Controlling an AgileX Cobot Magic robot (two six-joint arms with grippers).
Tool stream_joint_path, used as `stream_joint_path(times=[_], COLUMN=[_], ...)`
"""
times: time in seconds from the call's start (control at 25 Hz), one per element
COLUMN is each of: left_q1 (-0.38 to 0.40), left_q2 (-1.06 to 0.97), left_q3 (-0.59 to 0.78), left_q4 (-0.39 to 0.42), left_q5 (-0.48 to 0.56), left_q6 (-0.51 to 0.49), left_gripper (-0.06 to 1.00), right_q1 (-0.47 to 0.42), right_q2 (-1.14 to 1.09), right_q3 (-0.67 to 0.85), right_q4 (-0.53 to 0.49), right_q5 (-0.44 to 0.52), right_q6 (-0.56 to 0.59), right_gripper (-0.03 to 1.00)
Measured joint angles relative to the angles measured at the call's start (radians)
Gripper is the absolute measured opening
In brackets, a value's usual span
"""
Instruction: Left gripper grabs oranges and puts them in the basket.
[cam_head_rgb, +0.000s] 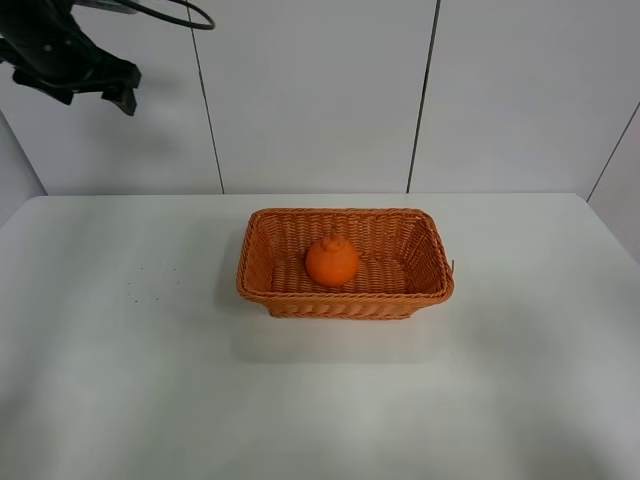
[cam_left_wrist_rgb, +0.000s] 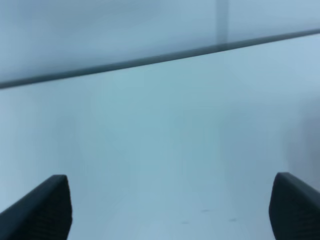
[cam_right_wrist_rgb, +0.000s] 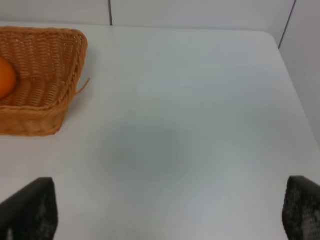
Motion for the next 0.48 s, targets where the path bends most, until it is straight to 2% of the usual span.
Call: stream_joint_path(times=[0.16,0.48], left_q1=[0.060,0.063], left_q2=[0.000,-0.002], left_q3=[0.000,0.001], left_q4=[0.003,0.000], left_q5=[0.019,0.066], left_q6=[0.009,0.012], left_gripper=[0.89,0.88], right_q1=[0.000,0.000], right_q2=[0.000,0.000], right_q3=[0.000,0.000], right_q4=[0.000,0.000], right_q5=[0.000,0.000], right_q6=[0.000,0.000], right_gripper=[0.69,0.69])
